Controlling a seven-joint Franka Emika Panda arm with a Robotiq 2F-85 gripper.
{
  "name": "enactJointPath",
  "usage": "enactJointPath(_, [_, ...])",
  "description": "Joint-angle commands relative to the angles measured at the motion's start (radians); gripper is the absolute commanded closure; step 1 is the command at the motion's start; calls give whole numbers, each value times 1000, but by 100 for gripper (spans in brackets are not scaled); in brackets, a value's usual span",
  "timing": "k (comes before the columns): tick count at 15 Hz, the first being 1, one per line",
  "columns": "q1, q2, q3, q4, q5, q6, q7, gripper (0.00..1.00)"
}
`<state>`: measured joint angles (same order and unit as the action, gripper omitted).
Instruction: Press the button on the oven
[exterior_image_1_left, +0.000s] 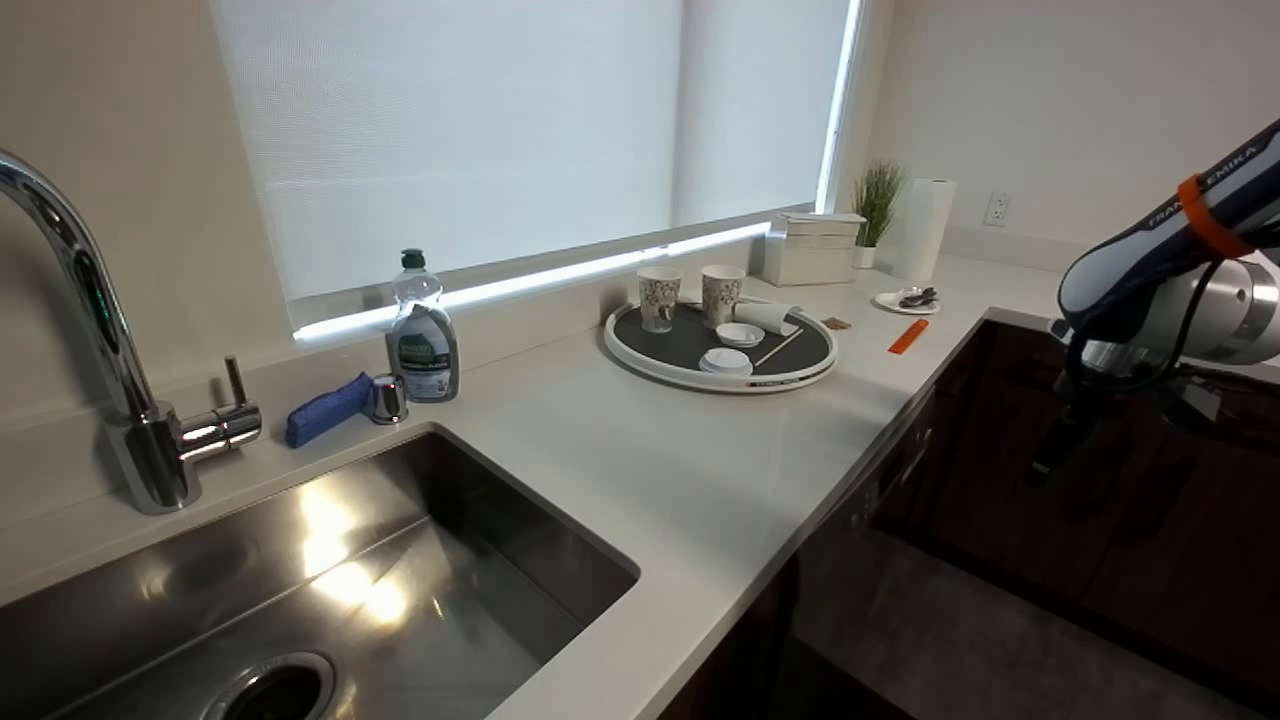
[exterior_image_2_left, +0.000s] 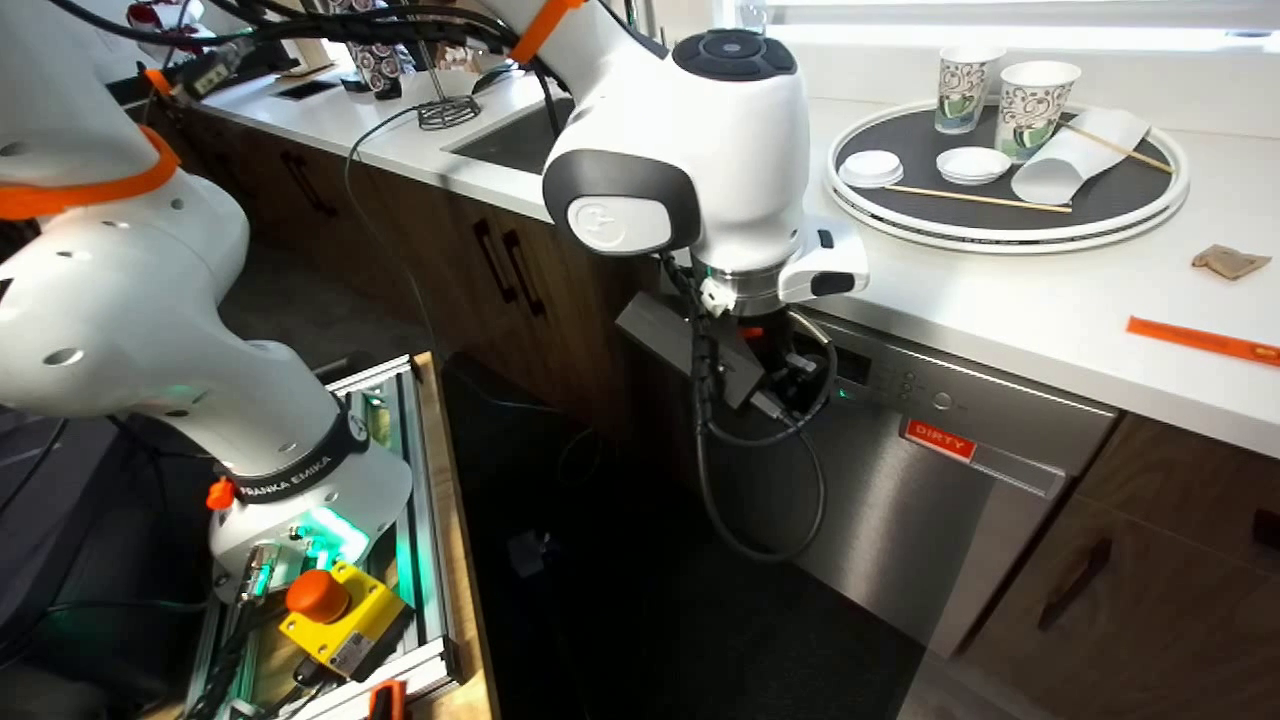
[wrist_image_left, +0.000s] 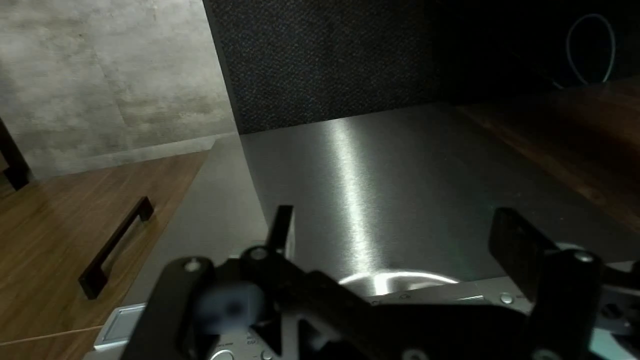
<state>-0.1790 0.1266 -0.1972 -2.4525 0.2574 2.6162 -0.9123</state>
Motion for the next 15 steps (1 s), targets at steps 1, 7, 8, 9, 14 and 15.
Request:
enactJointPath(1, [-28, 4, 28, 5, -8, -1, 6, 0])
enactJointPath(7, [-60, 60, 52, 36, 66, 106, -42, 0])
enactJointPath(8, [-73, 74, 66, 44, 97, 129, -64, 0])
enactJointPath(9, [-89, 88, 80, 54, 130, 135, -82, 0])
enactJointPath(14, [-116, 160, 113, 114, 304, 146, -203, 34])
enactJointPath(15, [-126, 175, 124, 128, 336, 150, -229, 42])
